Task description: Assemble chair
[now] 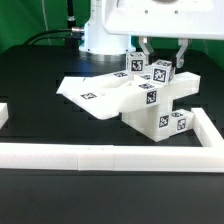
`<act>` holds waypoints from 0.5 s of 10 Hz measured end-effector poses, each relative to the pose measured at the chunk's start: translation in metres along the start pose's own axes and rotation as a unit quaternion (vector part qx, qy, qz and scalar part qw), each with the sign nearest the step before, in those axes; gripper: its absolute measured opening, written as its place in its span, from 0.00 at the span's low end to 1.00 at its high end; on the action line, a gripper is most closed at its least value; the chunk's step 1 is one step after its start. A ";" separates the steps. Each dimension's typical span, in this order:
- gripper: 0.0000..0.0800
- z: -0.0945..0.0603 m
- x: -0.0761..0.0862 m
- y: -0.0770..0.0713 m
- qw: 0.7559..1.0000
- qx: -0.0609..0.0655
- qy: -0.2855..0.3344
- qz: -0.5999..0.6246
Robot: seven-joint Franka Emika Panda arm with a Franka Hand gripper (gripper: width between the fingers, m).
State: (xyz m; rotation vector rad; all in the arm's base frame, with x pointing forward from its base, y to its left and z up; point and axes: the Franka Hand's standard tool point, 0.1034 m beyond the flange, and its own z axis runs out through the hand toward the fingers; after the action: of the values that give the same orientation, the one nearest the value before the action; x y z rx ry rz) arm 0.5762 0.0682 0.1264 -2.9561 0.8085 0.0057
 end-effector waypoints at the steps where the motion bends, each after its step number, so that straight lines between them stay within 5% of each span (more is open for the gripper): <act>1: 0.35 0.000 0.000 0.000 1.000 0.000 0.000 0.002; 5: 0.35 0.001 -0.007 -0.008 0.953 0.018 0.014 0.301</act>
Offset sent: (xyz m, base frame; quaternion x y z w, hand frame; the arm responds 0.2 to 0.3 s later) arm -0.0200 -0.0035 -0.0071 0.0068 0.0060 0.3271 0.9449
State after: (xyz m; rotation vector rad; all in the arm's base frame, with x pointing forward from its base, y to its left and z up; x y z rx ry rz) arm 0.5739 0.0787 0.1258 -2.5549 1.6497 -0.0155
